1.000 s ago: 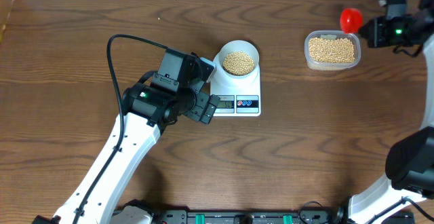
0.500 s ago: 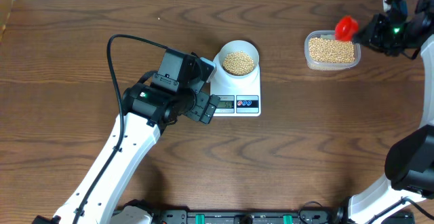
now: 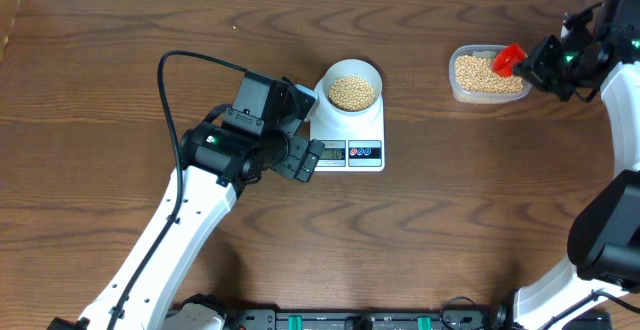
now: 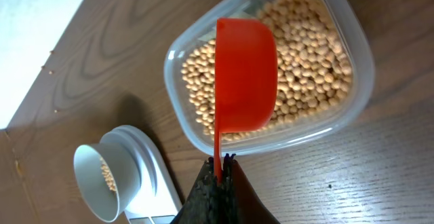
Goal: Scoop item into bowl and weigh 50g on scale
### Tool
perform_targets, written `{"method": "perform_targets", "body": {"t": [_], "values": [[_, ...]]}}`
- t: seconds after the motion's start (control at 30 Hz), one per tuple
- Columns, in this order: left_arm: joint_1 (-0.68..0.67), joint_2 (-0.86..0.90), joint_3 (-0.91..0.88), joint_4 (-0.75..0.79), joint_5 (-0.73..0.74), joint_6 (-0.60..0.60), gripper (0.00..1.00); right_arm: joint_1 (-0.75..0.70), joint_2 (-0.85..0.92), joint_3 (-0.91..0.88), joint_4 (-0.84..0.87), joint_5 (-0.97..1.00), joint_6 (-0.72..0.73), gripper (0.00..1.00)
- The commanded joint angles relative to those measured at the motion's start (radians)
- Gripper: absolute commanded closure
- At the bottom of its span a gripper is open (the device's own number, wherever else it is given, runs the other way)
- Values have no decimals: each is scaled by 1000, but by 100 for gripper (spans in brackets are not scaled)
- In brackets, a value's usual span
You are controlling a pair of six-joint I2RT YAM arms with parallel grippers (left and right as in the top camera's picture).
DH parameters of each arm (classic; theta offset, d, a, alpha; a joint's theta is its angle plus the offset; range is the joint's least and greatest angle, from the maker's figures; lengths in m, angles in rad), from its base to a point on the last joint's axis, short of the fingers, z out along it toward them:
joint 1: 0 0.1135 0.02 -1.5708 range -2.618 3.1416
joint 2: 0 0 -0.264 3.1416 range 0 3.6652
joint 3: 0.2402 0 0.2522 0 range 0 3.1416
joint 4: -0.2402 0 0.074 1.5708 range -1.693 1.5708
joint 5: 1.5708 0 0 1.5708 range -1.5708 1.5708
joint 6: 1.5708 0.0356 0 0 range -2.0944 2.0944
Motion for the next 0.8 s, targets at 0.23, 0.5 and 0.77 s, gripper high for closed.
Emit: {"method": "perform_targets", "body": {"t": [0.23, 0.5, 0.77], "values": [[3, 5, -3, -2, -9, 2, 8, -2, -8, -14, -13, 24, 39, 53], [3, 5, -3, -2, -10, 2, 8, -2, -8, -14, -44, 24, 39, 4], [3, 5, -3, -2, -9, 2, 8, -2, -8, -14, -65, 47, 38, 1]]}}
